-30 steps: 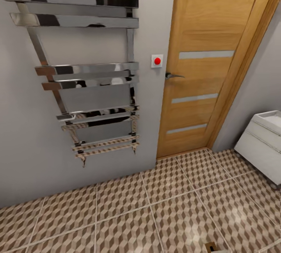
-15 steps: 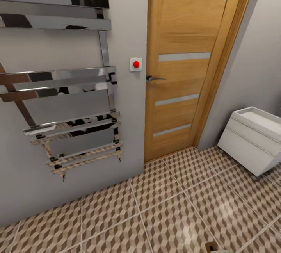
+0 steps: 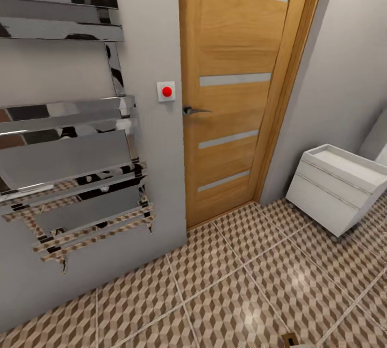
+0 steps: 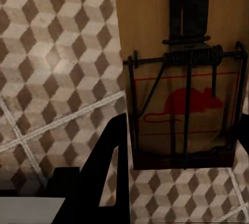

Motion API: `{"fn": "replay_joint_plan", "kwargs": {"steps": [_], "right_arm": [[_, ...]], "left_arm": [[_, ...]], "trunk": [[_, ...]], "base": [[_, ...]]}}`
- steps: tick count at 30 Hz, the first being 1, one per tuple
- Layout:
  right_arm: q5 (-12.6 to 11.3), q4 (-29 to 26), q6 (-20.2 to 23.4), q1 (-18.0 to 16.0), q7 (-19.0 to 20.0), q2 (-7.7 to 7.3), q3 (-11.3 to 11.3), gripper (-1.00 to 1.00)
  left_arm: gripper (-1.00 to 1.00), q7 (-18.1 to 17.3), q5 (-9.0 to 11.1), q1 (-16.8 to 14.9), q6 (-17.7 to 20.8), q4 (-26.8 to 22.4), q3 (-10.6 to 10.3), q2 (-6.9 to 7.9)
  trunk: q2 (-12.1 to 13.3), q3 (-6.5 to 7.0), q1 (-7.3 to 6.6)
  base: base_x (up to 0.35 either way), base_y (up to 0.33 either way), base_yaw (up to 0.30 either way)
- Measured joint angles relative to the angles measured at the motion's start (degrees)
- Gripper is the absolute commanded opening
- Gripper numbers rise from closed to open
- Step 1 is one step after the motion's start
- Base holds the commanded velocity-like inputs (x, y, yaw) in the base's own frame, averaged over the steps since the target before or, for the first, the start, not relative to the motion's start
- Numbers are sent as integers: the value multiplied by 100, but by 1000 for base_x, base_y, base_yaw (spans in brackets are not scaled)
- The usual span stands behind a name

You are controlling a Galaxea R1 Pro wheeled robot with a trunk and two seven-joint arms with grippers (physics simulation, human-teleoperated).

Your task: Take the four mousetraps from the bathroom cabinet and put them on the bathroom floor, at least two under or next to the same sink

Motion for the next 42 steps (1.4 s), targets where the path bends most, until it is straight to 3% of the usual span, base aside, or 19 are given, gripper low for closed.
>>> {"fn": "replay_joint_plan", "kwargs": {"steps": [42], "right_arm": [[-6,0,0,0,6,1,0,-100]], "left_arm": [[-100,9,0,0,-2,-1,-2,-4]], "trunk": [[0,38,0]], "base": [[0,0,-281]]}}
